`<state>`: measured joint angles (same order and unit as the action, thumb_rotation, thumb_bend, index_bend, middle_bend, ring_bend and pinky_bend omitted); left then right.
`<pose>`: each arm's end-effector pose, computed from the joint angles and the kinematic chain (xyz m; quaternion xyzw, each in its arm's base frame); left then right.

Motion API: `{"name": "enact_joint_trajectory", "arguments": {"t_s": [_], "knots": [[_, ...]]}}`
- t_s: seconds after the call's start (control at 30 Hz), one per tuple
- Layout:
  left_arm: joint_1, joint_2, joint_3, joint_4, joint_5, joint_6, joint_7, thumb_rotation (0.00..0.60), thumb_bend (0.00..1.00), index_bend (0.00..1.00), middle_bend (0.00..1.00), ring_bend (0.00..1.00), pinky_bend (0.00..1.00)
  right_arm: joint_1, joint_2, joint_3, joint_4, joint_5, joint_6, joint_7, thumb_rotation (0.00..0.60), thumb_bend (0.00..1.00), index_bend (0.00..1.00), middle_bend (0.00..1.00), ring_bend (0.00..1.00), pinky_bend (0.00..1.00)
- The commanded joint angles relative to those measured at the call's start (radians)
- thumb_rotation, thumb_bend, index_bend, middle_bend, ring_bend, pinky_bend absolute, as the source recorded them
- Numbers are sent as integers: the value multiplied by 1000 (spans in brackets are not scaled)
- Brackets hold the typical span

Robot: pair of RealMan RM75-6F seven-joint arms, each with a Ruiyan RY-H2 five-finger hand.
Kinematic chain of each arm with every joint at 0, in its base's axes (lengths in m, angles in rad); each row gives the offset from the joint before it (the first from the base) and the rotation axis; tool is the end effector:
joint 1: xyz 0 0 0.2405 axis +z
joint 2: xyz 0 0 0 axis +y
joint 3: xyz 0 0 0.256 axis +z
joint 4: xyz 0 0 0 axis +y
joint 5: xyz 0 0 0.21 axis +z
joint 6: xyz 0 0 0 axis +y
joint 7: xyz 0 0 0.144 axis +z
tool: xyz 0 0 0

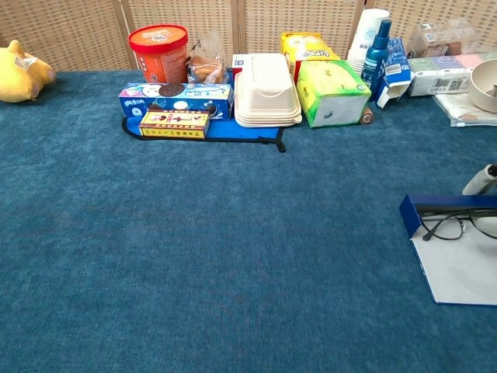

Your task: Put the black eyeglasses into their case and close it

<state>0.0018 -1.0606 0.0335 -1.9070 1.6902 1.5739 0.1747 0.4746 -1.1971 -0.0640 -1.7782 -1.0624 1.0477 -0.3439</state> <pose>-0.2453 0.1360 0.1521 -0.6117 -0.3862 -0.4251 0.5440 -0.2676 -0.2390 0.0600 0.7123 -0.4754 0.2201 0.4670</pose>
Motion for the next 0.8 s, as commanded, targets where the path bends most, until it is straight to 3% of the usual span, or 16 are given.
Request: {"name": "enact_joint_trajectory", "arguments": {"t_s": [0.03, 0.4, 0.8], "knots": [[0, -1, 0, 1, 0, 1, -1, 599, 226, 290, 250, 157, 195, -18, 5, -14, -14, -14, 10, 1, 216, 214, 229, 223, 180, 127], [4, 2, 2, 0, 3, 7, 0, 599, 227, 288, 249, 157, 195, -60, 3, -34, -49, -87, 30, 10, 215, 213, 229, 223, 180, 128], [13, 6, 8, 1, 5, 17, -2, 600, 226, 288, 249, 157, 195, -47, -14, -17, -41, -133, -12, 23, 219, 214, 231, 224, 180, 128]]}}
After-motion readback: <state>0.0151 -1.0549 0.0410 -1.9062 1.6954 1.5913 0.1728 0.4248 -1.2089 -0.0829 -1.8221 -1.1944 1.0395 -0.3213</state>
